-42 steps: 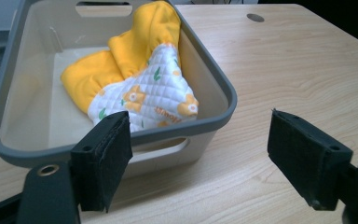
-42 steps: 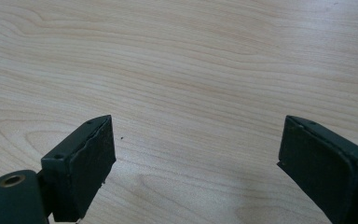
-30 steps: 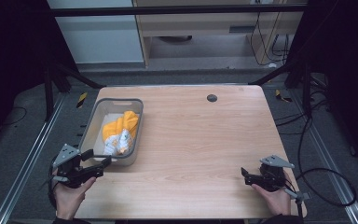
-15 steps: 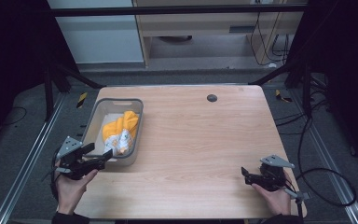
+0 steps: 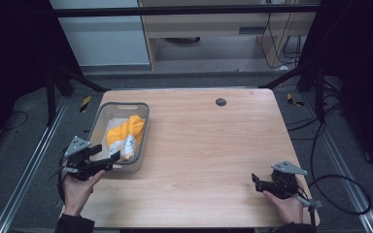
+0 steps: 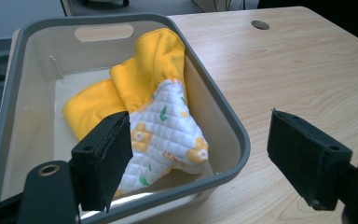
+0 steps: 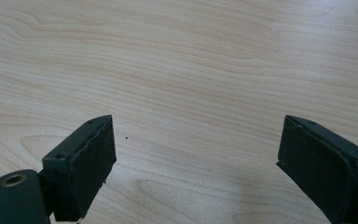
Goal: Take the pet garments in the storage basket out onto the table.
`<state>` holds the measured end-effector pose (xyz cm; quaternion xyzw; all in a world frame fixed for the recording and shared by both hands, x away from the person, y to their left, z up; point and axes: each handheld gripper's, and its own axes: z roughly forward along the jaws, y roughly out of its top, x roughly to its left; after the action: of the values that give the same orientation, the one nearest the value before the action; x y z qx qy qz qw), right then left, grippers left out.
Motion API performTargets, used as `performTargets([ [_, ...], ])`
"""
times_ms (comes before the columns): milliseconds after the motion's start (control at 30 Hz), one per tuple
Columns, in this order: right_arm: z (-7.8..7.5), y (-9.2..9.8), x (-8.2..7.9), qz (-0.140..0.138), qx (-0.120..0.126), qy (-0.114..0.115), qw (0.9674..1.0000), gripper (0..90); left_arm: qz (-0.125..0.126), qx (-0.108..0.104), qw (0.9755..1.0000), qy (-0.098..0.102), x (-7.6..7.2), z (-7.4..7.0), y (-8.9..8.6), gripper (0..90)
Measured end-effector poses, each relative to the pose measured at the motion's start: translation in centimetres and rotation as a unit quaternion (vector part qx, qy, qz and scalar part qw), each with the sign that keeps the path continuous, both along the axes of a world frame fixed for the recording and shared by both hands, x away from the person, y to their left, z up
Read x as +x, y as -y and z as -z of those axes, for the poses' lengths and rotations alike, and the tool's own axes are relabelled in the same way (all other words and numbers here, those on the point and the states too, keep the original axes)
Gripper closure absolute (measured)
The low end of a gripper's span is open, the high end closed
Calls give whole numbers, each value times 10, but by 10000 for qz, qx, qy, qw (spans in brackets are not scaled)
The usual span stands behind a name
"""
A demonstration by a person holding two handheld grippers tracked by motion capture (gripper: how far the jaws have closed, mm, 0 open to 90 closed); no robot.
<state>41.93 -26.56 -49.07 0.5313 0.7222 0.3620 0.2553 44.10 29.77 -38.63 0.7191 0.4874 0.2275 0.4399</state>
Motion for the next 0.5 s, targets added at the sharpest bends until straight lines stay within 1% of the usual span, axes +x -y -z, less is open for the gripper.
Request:
performTargets([
  [100,0,0,0,0,4,-6,10000,109,4,65,10000,-51,8,0,3,216],
  [200,0,0,0,-5,4,2,10000,108,17,120,9999,-89,11,0,4,216],
  [300,0,0,0,-5,7,-1,10000,108,8,99,9999,-127,16,-1,5,216],
  [467,0,0,0,-17,25,0,10000,108,-4,155,9996,-214,22,-4,5,221],
  [500,0,0,0,-7,30,-14,10000,108,-27,162,9996,-247,25,-5,5,223],
])
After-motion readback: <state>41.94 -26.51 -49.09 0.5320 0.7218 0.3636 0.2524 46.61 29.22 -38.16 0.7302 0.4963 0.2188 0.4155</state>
